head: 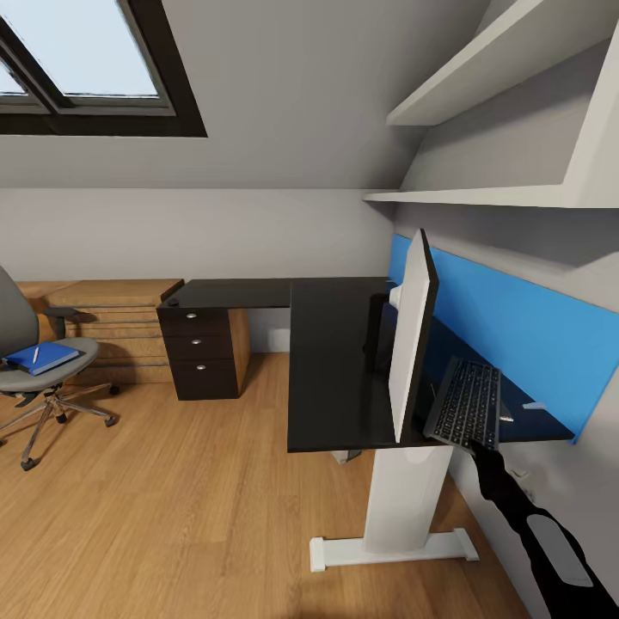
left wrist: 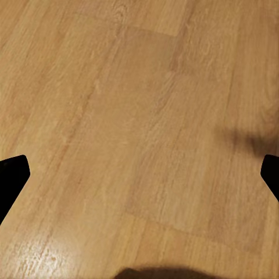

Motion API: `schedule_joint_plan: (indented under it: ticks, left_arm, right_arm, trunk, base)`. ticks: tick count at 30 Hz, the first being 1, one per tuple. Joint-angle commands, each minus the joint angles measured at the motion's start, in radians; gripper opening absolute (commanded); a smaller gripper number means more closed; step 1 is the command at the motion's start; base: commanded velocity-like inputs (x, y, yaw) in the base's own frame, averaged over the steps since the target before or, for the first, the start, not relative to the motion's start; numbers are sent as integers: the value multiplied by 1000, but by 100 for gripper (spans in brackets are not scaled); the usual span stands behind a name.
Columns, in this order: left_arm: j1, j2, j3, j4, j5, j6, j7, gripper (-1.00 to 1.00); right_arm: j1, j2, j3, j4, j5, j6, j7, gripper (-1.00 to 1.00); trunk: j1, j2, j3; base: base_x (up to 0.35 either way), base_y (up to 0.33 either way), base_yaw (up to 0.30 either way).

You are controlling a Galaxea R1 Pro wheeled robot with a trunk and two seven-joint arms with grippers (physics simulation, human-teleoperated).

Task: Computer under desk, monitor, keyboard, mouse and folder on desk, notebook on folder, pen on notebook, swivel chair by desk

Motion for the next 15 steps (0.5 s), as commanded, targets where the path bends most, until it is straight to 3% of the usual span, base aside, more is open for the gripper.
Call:
schedule_joint_plan:
  ticks: [1,6,15]
  left_arm:
    - [-1,1,-5,1,9,-5,6,100]
    - [-1,1,-5,0,8,-5,6,100]
    - [-1,1,-5,1,10,-5,8,100]
  right_arm:
    - [0,0,-2,1,-5,7,1,-100]
    - [0,0,-3,1,-6,7,1,-100]
    - [0,-1,-5,-3,-7,7,4,-100]
  trunk:
    - [0,0,-1]
    - [0,0,-1]
    - [-35,63,27]
  base:
    - [0,0,0]
    - [0,0,0]
    - [0,0,0]
